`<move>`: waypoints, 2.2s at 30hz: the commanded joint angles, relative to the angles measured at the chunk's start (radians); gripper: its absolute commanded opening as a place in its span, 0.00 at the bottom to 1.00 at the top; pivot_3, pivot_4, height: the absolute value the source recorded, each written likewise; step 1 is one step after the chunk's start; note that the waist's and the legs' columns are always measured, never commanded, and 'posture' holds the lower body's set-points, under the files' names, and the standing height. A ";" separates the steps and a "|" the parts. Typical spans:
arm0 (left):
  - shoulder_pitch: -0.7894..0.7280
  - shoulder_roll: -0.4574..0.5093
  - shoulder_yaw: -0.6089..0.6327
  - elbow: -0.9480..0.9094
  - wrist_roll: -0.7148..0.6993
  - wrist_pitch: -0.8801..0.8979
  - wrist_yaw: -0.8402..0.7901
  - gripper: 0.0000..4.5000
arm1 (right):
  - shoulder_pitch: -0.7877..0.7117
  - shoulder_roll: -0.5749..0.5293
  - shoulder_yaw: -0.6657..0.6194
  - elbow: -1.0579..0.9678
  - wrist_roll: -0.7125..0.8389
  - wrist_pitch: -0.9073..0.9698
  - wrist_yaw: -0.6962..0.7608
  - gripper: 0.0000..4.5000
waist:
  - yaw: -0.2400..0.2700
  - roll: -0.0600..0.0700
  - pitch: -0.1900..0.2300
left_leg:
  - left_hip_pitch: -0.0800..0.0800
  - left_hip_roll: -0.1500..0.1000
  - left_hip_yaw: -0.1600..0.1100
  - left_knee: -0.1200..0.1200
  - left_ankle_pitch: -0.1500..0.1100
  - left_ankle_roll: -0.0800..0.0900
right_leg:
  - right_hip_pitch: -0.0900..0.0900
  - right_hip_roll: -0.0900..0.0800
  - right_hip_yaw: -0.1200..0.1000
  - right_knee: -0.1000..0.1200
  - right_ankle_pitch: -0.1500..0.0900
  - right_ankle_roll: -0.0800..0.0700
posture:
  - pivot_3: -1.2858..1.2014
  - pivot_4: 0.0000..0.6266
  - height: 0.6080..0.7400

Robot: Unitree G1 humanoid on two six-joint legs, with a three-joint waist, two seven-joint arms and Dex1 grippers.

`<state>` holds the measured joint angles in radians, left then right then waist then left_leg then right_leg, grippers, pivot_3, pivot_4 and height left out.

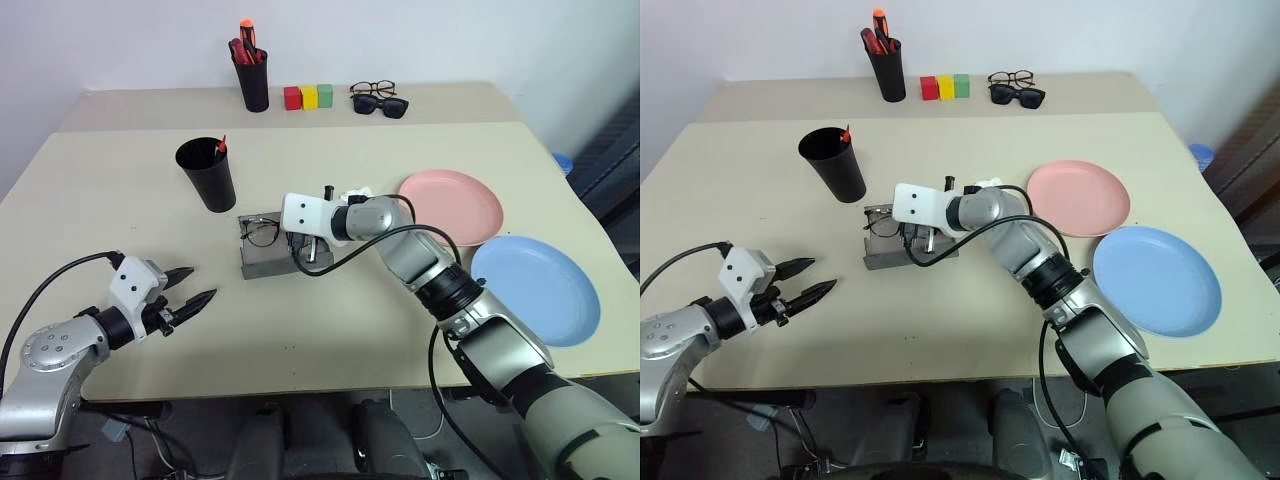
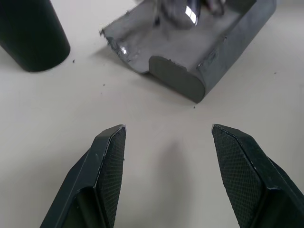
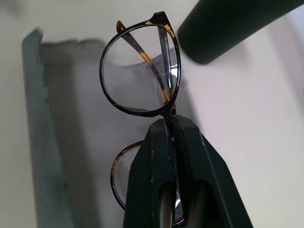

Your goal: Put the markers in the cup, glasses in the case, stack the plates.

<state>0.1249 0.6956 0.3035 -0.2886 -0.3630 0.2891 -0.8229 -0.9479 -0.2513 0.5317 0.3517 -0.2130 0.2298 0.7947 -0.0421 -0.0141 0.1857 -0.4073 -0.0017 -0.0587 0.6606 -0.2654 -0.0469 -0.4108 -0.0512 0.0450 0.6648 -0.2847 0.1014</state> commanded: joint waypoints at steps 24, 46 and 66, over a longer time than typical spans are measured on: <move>-0.627 -0.057 -0.240 0.174 0.015 0.370 0.199 0.05 | 0.111 -0.103 -0.154 -0.383 0.026 0.229 0.031 0.74 | 0.011 -0.001 0.000 | 0.000 -0.003 -0.001 0.001 0.000 0.000 | 0.000 0.001 -0.001 0.001 0.000 0.000 | 0.52 0.24 1.00; -1.144 -0.248 -0.420 0.807 0.124 0.674 0.141 0.05 | 0.533 -0.314 -0.384 -0.830 0.190 0.304 0.003 0.74 | 0.002 -0.001 0.000 | -0.001 -0.003 -0.001 0.001 0.000 0.000 | 0.000 0.004 0.000 0.001 0.000 0.001 | 0.52 0.24 1.00; -0.513 0.049 -0.406 -0.180 0.004 0.647 0.012 0.05 | 0.431 -0.410 -0.365 -0.470 0.035 0.382 -0.157 0.74 | 0.007 0.000 -0.001 | 0.000 -0.001 0.001 0.000 0.001 -0.001 | 0.000 0.002 0.002 0.000 0.000 0.000 | 0.52 0.24 1.00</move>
<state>-0.4142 0.7463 -0.1075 -0.4313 -0.3608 1.0115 -0.8011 -0.5069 -0.6585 0.1802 -0.1029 -0.1705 0.6056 0.6531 -0.0347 -0.0140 0.1850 -0.4074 -0.0029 -0.0579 0.6606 -0.2649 -0.0477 -0.4105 -0.0493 0.0474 0.6646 -0.2849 0.1015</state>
